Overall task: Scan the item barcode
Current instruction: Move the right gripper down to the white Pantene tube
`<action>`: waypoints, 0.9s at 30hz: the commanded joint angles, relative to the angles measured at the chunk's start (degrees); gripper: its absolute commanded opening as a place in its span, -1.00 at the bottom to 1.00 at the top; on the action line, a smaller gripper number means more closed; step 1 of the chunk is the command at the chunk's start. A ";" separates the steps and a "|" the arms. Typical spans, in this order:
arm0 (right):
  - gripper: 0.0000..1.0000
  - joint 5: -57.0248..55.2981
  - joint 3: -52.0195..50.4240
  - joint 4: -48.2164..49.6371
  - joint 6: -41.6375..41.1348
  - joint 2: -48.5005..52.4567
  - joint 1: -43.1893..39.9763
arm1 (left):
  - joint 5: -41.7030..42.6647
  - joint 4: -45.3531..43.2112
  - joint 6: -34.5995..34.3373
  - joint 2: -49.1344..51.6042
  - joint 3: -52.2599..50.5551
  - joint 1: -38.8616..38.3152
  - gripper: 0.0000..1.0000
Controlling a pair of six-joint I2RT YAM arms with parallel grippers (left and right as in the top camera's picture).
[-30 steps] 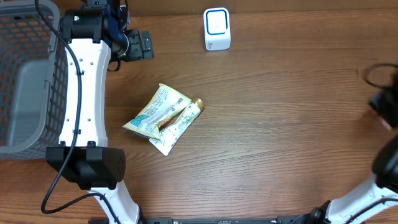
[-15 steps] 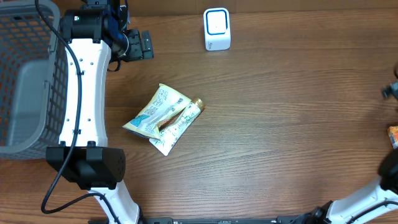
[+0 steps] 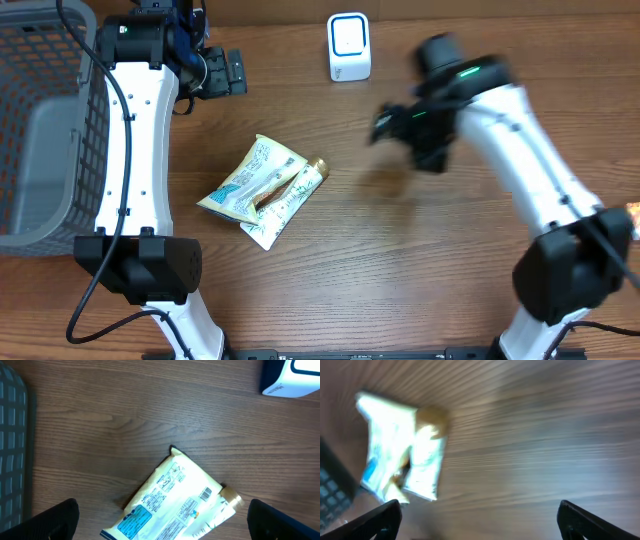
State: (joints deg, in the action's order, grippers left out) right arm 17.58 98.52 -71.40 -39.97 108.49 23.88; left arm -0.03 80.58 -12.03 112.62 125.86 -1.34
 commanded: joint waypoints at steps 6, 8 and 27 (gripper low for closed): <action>1.00 -5.55 -3.87 16.13 -25.44 1.51 15.10 | -0.52 -0.04 -0.81 -0.50 -0.24 0.57 1.00; 1.00 -5.11 -3.87 18.88 -26.36 3.74 15.74 | -0.52 -0.02 -0.81 -0.50 -0.24 0.57 0.99; 0.82 -6.36 -4.09 21.44 -26.53 12.22 18.62 | -0.52 -0.02 -0.81 -0.50 -0.24 0.57 0.99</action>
State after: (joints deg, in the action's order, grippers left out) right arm 12.03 94.26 -50.94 -65.54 120.51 41.54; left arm -0.03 80.58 -12.03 112.62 125.86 -1.34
